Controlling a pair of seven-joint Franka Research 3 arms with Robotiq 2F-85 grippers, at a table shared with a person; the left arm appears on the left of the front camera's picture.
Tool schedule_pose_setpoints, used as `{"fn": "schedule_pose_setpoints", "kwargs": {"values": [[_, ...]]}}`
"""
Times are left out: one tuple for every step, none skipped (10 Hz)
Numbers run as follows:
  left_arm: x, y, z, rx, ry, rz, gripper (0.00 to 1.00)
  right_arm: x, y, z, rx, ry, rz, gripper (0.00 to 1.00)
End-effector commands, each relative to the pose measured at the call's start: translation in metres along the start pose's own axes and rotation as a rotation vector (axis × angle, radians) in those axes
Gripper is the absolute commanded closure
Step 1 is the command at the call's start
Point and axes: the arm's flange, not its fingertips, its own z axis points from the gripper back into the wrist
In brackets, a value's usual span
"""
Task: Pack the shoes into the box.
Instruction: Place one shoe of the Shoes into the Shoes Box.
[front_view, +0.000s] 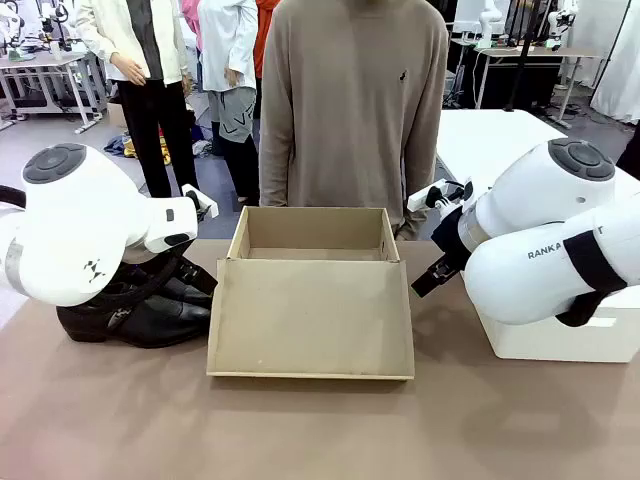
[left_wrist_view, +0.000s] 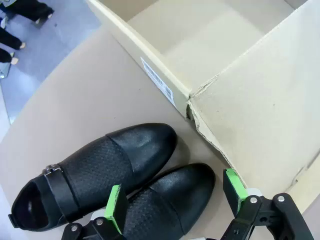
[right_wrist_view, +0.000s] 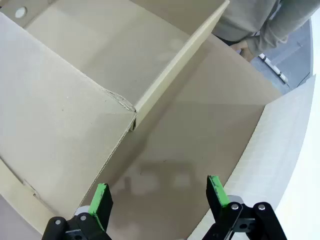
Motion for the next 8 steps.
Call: {"fn": "schedule_pose_setpoints", "kwargs": {"values": [[0.0000,0.0000,0.0000,0.000,0.000,0.000,0.00,0.0000,0.0000,0.0000,0.000,0.000,0.000,0.00],[0.0000,0.0000,0.0000,0.000,0.000,0.000,0.00,0.0000,0.0000,0.0000,0.000,0.000,0.000,0.00],[0.0000,0.0000,0.0000,0.000,0.000,0.000,0.00,0.0000,0.0000,0.0000,0.000,0.000,0.000,0.00],[0.0000,0.0000,0.0000,0.000,0.000,0.000,0.00,0.0000,0.0000,0.0000,0.000,0.000,0.000,0.00],[0.0000,0.0000,0.0000,0.000,0.000,0.000,0.00,0.0000,0.0000,0.0000,0.000,0.000,0.000,0.00],[0.0000,0.0000,0.0000,0.000,0.000,0.000,0.00,0.0000,0.0000,0.0000,0.000,0.000,0.000,0.00],[0.0000,0.0000,0.0000,0.000,0.000,0.000,0.00,0.0000,0.0000,0.0000,0.000,0.000,0.000,0.00],[0.0000,0.0000,0.0000,0.000,0.000,0.000,0.00,0.0000,0.0000,0.0000,0.000,0.000,0.000,0.00]]}}
